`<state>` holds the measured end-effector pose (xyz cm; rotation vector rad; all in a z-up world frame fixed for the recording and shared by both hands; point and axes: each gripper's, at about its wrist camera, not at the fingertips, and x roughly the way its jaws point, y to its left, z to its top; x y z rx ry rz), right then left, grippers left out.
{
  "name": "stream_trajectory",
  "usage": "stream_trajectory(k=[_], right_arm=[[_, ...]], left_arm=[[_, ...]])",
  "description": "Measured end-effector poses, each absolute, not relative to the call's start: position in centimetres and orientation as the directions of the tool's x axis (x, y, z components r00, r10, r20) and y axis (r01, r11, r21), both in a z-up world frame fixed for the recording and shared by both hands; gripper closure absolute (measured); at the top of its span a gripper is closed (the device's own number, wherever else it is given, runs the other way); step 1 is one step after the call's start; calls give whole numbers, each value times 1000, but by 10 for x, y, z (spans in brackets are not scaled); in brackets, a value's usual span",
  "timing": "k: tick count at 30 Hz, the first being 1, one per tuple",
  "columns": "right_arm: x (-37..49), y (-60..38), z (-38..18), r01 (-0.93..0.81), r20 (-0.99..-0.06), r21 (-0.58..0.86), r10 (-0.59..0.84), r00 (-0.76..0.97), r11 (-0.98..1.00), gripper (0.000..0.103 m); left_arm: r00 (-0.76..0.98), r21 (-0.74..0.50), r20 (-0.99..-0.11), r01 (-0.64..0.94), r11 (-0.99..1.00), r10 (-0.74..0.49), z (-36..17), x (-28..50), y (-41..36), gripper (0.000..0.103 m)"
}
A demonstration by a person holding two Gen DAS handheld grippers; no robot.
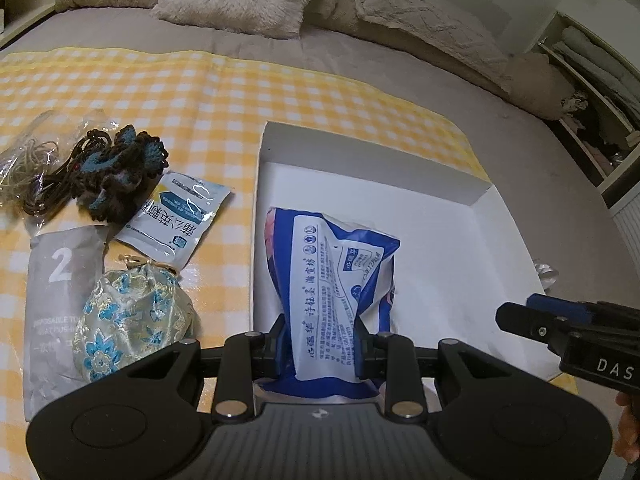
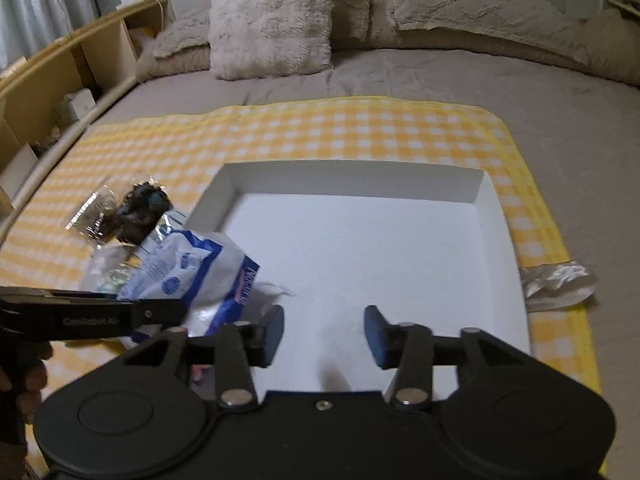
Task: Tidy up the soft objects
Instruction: 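Lift the wipe pack and mask and carry both over the white box, then lower the wipe pack and mask into the box and open both tools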
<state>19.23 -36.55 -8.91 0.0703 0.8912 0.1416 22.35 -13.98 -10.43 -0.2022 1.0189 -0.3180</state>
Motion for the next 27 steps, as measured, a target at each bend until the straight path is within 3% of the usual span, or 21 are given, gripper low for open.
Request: stream_trajectory(k=[2,6,9,13,18,21,27], right_arm=[[193,-367,-89,-91,-776,105,138,615,990,52],[191,-368,-90,-84,-784,79,114,610,993,46],[191,-369,-92,-89,-791,69,109,602,994,41],[189,-367,-91,-131,-798,92,151,584,987,42],[188,-357,-99,-263,-829,194,301,472,945,65],[194,-344,-118,-300,-868,204,314,384,932,79],[210,-343,-151,-240,-922,76,160,351,968,80]], left_arm=[[489,-302,-802,164,939,-344,-105,223,-142,69],[480,-285,-810,181,941,-337,-109,223,-147,50],[465,-265,-826,178,948,-318,-111,222,-148,47],[461,-258,-827,196,946,-321,-106,219,-148,47],[465,-260,-823,201,944,-325,-100,216,-145,47],[467,-265,-821,200,943,-330,-98,215,-143,47],[462,-260,-824,207,943,-329,-97,213,-144,47]])
